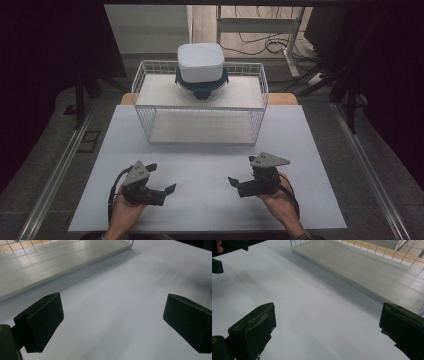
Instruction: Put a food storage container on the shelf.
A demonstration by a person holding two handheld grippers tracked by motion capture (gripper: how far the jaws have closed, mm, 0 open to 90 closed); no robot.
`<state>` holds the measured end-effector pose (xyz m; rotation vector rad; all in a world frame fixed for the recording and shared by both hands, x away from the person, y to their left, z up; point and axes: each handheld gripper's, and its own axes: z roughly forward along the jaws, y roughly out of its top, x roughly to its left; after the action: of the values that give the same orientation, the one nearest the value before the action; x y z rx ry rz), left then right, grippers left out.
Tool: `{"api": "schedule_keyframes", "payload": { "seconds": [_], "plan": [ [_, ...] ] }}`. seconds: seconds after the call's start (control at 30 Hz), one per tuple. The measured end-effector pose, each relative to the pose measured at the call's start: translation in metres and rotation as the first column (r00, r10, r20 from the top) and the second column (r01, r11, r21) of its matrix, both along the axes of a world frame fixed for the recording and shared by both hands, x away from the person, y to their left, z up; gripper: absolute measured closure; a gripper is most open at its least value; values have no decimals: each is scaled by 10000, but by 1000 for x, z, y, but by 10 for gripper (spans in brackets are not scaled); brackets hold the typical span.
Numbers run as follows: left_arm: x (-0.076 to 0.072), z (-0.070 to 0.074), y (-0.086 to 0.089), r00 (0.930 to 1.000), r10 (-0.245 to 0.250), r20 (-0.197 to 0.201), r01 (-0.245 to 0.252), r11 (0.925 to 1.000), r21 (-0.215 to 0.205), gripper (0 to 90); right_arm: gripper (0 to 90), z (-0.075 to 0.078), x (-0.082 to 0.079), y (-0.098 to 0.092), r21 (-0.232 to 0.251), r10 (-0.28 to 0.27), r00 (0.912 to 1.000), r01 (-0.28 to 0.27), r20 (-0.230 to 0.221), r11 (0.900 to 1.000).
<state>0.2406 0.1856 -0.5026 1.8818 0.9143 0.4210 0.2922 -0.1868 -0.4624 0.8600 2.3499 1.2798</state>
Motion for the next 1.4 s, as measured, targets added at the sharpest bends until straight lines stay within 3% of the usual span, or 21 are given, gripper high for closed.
{"api": "schedule_keyframes", "payload": {
  "seconds": [0.9, 1.4],
  "plan": [
    [-29, -10, 38, 9967, 808, -102, -803, 9958, 432, 16, 2, -7, -25, -40, -214, -843, 9964, 845, 107, 9962],
    [-39, -17, 62, 9900, 1407, -70, -1394, 9858, 932, 16, 1, -11, -36, -70, -392, -1620, 9865, 1629, 256, 9859]
  ]
}}
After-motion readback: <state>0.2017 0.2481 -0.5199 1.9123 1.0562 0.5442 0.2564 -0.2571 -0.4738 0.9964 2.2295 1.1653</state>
